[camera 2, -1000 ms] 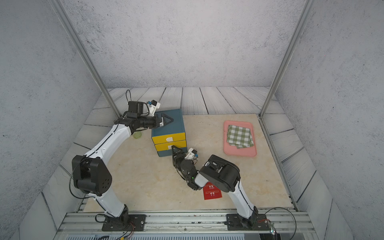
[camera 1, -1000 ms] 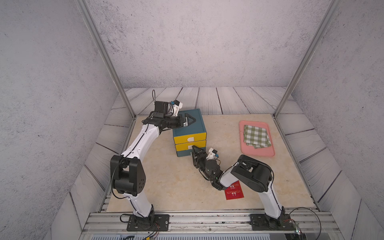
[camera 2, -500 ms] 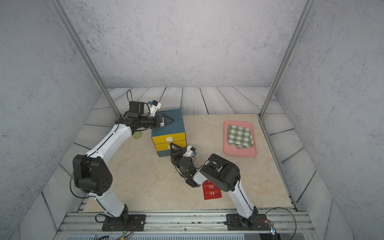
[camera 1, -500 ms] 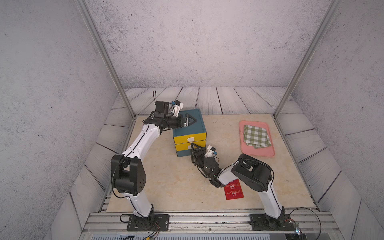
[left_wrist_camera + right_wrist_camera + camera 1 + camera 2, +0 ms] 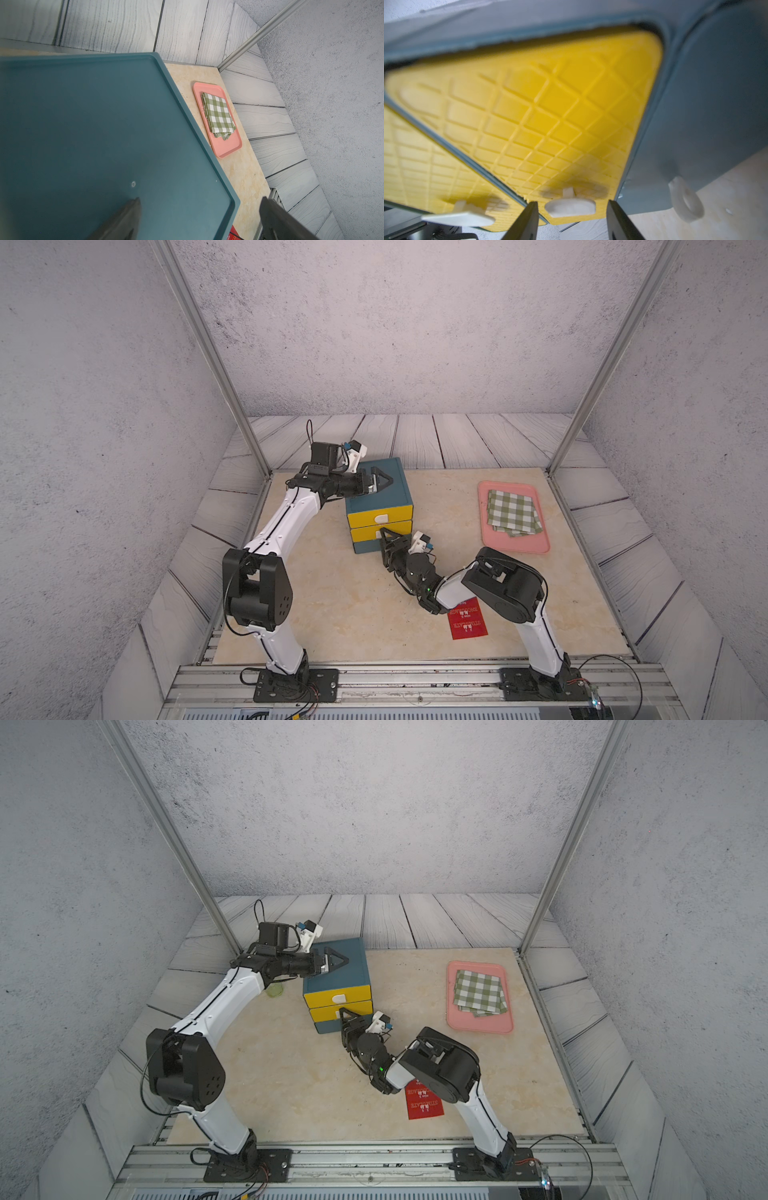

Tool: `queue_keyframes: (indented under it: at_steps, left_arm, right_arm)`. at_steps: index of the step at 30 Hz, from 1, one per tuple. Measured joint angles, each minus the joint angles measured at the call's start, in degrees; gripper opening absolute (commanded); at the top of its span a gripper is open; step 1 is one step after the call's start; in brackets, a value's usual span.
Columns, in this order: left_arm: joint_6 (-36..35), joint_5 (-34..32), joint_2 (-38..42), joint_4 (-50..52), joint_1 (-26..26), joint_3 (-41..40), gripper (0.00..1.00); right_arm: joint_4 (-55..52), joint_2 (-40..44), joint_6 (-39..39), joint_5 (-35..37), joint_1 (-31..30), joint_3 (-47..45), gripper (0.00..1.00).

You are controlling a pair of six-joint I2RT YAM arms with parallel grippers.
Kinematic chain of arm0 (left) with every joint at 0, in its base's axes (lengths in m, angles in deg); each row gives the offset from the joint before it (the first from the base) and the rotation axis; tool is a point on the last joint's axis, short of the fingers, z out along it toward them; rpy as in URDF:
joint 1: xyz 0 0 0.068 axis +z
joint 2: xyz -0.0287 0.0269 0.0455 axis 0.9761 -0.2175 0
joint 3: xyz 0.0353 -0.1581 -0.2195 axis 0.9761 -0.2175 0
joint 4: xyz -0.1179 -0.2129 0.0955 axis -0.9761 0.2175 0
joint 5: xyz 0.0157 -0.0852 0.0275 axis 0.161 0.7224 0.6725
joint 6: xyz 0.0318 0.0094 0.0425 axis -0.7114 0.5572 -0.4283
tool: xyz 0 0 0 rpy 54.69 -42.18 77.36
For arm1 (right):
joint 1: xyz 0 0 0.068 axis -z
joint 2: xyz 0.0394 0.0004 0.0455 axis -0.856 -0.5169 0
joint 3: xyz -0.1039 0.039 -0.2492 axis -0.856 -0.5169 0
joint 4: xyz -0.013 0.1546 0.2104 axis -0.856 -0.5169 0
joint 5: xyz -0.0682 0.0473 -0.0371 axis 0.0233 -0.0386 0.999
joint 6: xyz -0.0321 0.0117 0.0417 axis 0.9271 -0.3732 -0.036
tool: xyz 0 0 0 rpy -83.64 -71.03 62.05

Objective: Take the postcards out of the drawer
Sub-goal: Open the drawer in the storage box.

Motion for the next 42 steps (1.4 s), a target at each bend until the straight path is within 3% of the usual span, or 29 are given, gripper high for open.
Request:
queue_keyframes:
  at_steps: [13, 24, 42]
  left_arm:
    - [0.0, 0.07, 0.0, 0.0, -0.02, 0.0, 0.96]
    - [-0.02, 0.2, 0.0, 0.0, -0.02, 0.0, 0.96]
    - [0.0, 0.44, -0.33, -0.31, -0.02, 0.09, 0.96]
  right_arm:
    - [-0.39, -0.76, 0.09, -0.17, 0.33, 0.63, 0.51]
    - [0.04, -0.76, 0.79, -0.35, 0.63, 0.94, 0.39]
    - [4.22, 0.17, 2.03, -1.57, -0.2, -3.48, 0.38]
